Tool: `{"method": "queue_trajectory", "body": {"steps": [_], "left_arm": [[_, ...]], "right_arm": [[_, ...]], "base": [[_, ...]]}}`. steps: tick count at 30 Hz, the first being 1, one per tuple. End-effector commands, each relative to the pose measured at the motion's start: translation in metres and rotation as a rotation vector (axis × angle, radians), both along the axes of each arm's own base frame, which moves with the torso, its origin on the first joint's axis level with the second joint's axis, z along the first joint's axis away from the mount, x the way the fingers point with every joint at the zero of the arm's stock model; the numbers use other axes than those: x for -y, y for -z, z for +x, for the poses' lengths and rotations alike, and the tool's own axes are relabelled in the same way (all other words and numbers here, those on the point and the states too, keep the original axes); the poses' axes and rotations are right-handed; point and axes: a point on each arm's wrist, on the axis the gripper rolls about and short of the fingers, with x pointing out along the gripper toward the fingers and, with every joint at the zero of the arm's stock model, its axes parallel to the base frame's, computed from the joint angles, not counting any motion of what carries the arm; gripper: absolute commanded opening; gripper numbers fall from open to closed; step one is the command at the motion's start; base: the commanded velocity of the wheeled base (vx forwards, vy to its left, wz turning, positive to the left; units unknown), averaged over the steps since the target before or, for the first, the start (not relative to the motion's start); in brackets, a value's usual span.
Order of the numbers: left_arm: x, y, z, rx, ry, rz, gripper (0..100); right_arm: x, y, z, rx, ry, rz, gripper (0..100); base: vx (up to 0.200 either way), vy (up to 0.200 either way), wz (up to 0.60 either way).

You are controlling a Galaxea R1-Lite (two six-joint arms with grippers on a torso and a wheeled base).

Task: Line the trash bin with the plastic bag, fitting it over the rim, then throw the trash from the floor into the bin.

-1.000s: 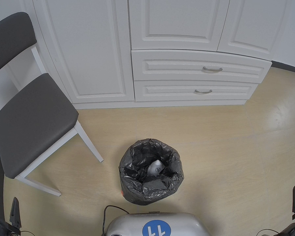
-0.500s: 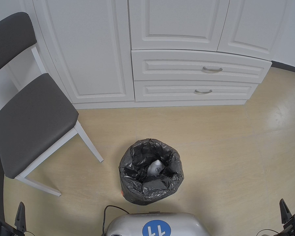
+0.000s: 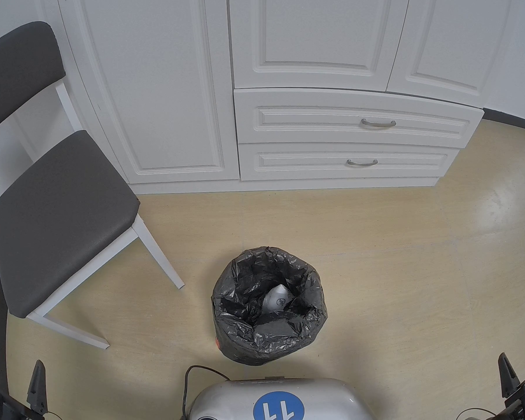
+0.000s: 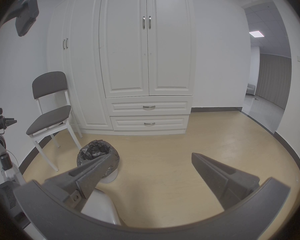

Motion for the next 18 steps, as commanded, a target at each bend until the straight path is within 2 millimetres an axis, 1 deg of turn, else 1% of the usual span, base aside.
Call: {"method": "queue_trajectory", "body": {"steps": [1, 4, 8, 9, 12, 14, 18], "left_arm": [[0.0, 0.005, 0.0, -0.001, 0.016, 0.015, 100], [0.001, 0.005, 0.0, 0.001, 0.044, 0.021, 100], [0.001, 0.001, 0.0, 0.02, 0.021, 0.029, 100], [0.0, -0.002, -0.001, 0.05, 0.005, 0.015, 100], [0.001, 0.005, 0.0, -0.021, 0.026, 0.011, 100], [0.002, 0.01, 0.001, -0.06, 0.094, -0.008, 100], [0.002, 0.009, 0.0, -0.053, 0.088, -0.008, 100]], "right_arm": [[0.0, 0.005, 0.0, -0.006, 0.0, -0.004, 100], [0.0, 0.005, 0.0, -0.004, 0.0, -0.005, 100], [0.0, 0.005, 0.0, -0.006, 0.0, -0.005, 100], [0.0, 0.005, 0.0, -0.006, 0.0, -0.005, 100], [0.0, 0.005, 0.0, -0.004, 0.0, -0.005, 100], [0.0, 0.005, 0.0, -0.003, 0.0, -0.004, 100], [0.0, 0.005, 0.0, -0.004, 0.0, -0.004, 100]], "base": [[0.0, 0.0, 0.0], [0.0, 0.0, 0.0], [0.0, 0.0, 0.0], [0.0, 0.0, 0.0], [0.0, 0.0, 0.0], [0.0, 0.0, 0.0], [0.0, 0.0, 0.0]]}}
